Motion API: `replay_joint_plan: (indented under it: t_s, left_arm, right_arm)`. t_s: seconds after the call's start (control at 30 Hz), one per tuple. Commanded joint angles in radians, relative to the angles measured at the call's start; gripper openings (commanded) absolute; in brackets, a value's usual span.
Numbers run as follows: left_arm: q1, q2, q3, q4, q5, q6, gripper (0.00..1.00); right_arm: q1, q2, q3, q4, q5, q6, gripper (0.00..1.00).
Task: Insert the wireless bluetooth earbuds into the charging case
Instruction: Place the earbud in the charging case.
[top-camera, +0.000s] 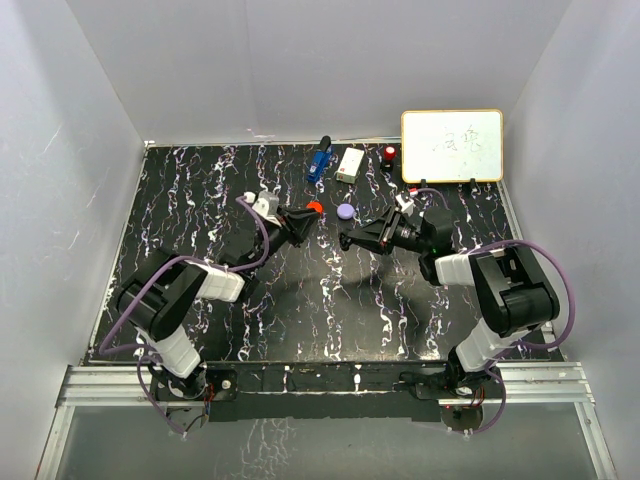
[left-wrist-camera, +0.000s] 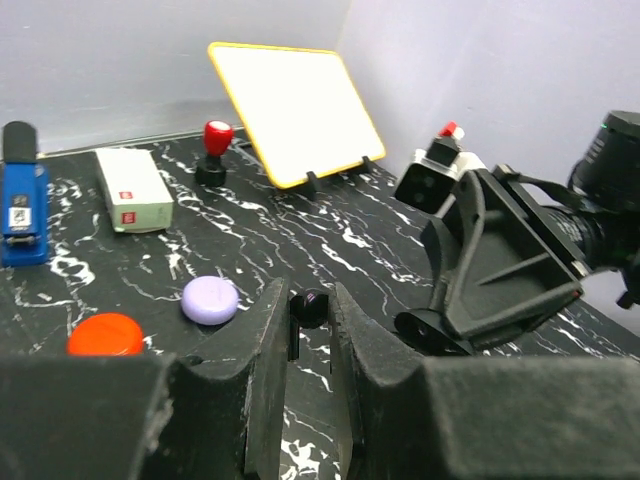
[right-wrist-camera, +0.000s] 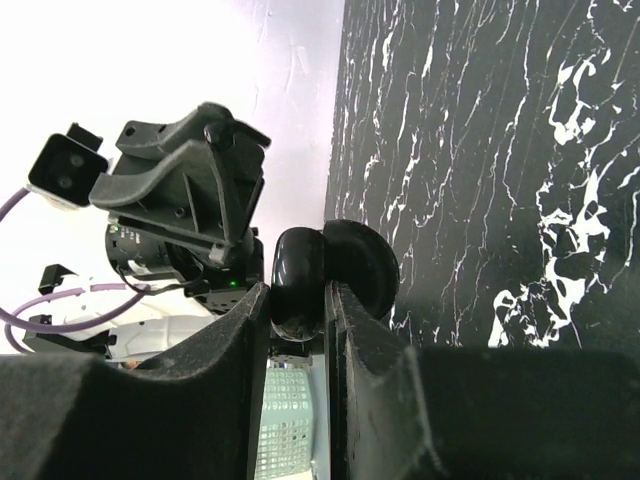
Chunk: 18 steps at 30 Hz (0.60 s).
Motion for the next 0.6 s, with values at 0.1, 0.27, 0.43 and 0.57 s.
replay_joint_plan:
  t_s: [0.1, 0.27, 0.43, 0.57]
  left_arm:
    - [-0.070, 0.008, 0.030, 0.313, 0.130, 0.097, 0.00]
    - [-0.114, 0.006, 0.051, 0.313, 0.131, 0.129, 0.00]
    - [-0.138, 0.002, 0.065, 0.314, 0.125, 0.165, 0.00]
    - [-0.140, -0.003, 0.063, 0.316, 0.107, 0.190, 0.00]
  right_arm:
    - [0.021, 0.027, 0.043, 0.125, 0.030, 0.059, 0.00]
    - [0.023, 0.065, 0.033, 0.238, 0.023, 0.143, 0.00]
    - [0.022, 0.123, 0.022, 0.387, 0.012, 0.257, 0.00]
    - [0.023, 0.163, 0.009, 0.500, 0.007, 0.334, 0.00]
